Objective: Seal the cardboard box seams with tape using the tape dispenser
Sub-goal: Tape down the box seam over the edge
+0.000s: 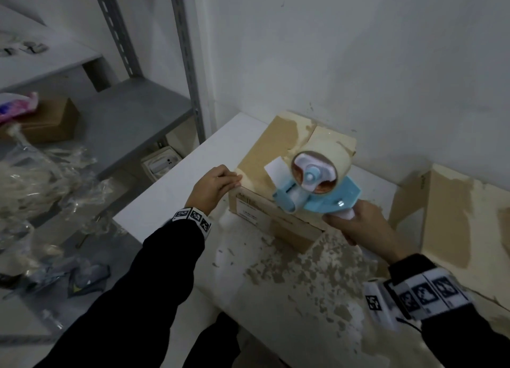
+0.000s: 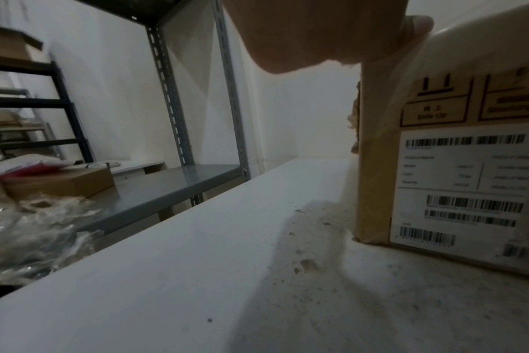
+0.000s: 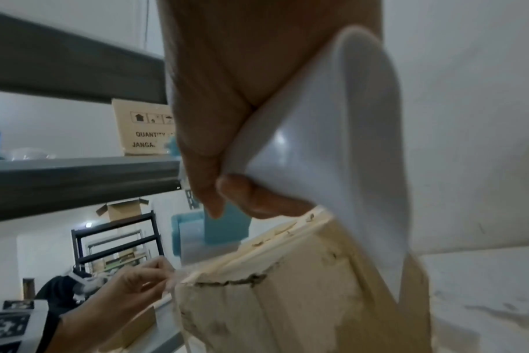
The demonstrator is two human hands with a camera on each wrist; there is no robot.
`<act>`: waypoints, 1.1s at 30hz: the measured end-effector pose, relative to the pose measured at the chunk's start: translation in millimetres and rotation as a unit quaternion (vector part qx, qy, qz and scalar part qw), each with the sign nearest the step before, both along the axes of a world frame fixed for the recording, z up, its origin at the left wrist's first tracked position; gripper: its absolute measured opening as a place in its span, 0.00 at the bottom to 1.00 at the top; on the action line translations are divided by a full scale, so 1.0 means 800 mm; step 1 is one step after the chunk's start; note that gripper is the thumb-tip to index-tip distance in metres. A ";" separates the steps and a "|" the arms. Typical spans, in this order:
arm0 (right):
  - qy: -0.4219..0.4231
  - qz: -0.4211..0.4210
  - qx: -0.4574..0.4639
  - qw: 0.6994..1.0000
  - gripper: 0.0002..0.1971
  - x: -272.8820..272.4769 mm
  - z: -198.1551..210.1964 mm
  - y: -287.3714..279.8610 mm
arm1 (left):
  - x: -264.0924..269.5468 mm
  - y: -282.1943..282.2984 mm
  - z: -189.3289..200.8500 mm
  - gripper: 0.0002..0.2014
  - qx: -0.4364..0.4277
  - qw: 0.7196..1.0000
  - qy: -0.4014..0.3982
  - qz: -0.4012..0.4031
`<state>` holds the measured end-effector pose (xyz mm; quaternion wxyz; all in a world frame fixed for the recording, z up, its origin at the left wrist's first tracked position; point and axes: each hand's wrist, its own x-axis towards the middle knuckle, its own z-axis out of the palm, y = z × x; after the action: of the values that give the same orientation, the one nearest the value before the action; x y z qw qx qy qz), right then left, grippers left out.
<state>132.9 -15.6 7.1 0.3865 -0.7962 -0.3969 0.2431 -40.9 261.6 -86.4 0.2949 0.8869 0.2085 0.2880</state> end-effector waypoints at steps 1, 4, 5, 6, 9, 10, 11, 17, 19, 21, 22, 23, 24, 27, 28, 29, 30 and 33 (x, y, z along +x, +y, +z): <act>-0.024 0.017 -0.015 0.999 0.09 -0.002 -0.004 0.002 | 0.000 -0.002 0.002 0.09 -0.002 1.000 -0.005 0.003; -0.054 0.031 -0.032 0.998 0.04 -0.003 -0.020 0.006 | -0.002 -0.002 0.002 0.10 0.049 0.999 0.023 -0.003; -0.052 0.026 -0.032 0.998 0.05 -0.002 -0.025 0.005 | -0.003 -0.001 0.001 0.10 0.062 0.997 0.040 -0.002; -0.048 0.020 -0.031 0.998 0.05 -0.001 -0.028 0.004 | -0.003 -0.003 0.003 0.10 0.063 0.997 0.051 0.001; -0.051 0.019 -0.031 0.998 0.07 -0.003 -0.031 0.004 | -0.001 -0.020 0.013 0.10 0.092 0.995 0.033 0.008; -0.049 0.016 -0.030 0.998 0.07 -0.004 -0.031 0.004 | 0.003 -0.029 0.017 0.12 0.105 0.994 0.019 0.001; -0.042 0.011 -0.026 0.999 0.07 -0.005 -0.030 0.005 | 0.008 -0.040 0.021 0.14 0.110 0.994 0.014 -0.018; -0.028 -0.021 -0.012 0.999 0.07 -0.003 -0.038 -0.004 | 0.037 -0.087 0.012 0.11 0.126 0.979 0.071 -0.145; -0.028 -0.028 -0.007 0.999 0.07 -0.003 -0.041 -0.009 | 0.039 -0.089 0.011 0.11 0.112 0.980 0.061 -0.153; -0.021 -0.027 0.004 0.999 0.08 -0.004 -0.042 -0.012 | 0.040 -0.089 0.013 0.16 0.103 0.980 0.051 -0.162; -0.019 -0.022 0.006 1.000 0.09 -0.005 -0.041 -0.012 | 0.040 -0.088 0.013 0.20 0.101 0.980 0.047 -0.167; -0.021 -0.016 0.005 1.000 0.09 -0.005 -0.039 -0.013 | 0.040 -0.089 0.015 0.23 0.102 0.979 0.051 -0.170; -0.023 -0.014 0.002 1.000 0.09 -0.003 -0.037 -0.014 | 0.040 -0.090 0.014 0.23 0.108 0.979 0.049 -0.168; -0.038 -0.007 -0.011 0.999 0.05 0.001 -0.031 -0.018 | 0.041 -0.085 0.013 0.26 0.090 0.978 0.051 -0.181; -0.042 -0.007 -0.017 0.999 0.03 0.003 -0.030 -0.020 | 0.042 -0.081 0.011 0.25 0.084 0.978 0.055 -0.182; -0.043 -0.006 -0.019 0.999 0.03 0.007 -0.029 -0.024 | 0.042 -0.079 0.011 0.21 0.075 0.979 0.065 -0.179; -0.050 -0.009 -0.022 0.998 0.08 0.011 -0.025 -0.030 | 0.043 -0.077 0.009 0.15 0.063 0.978 0.083 -0.179; -0.059 -0.028 -0.006 0.998 0.16 0.026 -0.021 -0.064 | 0.043 -0.078 0.005 0.16 0.049 0.982 0.105 -0.152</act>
<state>153.9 -66.4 -9.5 0.3640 -0.8226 -0.3947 0.1871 -6.1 199.6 -82.3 0.2682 0.9469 0.0867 0.1546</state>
